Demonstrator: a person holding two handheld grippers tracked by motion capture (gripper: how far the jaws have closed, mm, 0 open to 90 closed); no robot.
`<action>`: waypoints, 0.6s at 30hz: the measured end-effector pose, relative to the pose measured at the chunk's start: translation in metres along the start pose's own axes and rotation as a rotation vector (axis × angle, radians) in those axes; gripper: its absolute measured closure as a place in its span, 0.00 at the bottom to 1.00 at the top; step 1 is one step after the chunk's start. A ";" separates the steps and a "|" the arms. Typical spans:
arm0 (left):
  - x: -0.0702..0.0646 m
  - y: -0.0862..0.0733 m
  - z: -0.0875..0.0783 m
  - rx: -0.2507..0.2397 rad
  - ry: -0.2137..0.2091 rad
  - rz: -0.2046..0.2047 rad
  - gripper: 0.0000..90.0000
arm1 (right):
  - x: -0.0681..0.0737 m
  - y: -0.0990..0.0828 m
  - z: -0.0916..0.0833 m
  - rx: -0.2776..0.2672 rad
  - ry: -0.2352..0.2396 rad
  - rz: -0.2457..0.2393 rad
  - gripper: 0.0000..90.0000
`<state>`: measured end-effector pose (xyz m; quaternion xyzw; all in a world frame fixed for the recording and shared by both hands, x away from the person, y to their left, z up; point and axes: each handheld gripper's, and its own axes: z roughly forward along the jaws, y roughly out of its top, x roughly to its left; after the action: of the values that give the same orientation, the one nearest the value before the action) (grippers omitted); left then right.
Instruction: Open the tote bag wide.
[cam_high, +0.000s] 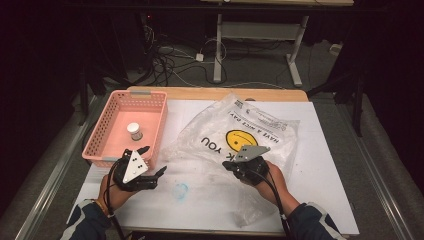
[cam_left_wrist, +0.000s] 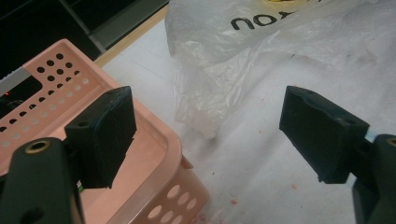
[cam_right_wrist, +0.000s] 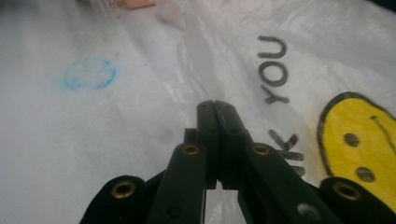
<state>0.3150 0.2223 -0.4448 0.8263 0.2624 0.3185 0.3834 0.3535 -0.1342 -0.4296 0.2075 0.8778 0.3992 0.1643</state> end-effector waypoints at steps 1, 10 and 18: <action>0.000 0.000 0.000 0.001 0.000 0.001 0.21 | 0.000 0.000 0.000 0.000 0.000 0.000 1.00; 0.000 0.000 0.001 0.002 -0.005 0.002 0.21 | -0.010 0.006 -0.021 -0.091 -0.093 0.019 1.00; 0.001 0.000 0.000 -0.003 -0.001 -0.005 0.21 | -0.019 0.008 -0.036 -0.133 -0.139 0.036 1.00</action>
<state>0.3157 0.2231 -0.4442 0.8252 0.2639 0.3175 0.3855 0.3552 -0.1615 -0.3991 0.2390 0.8320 0.4442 0.2312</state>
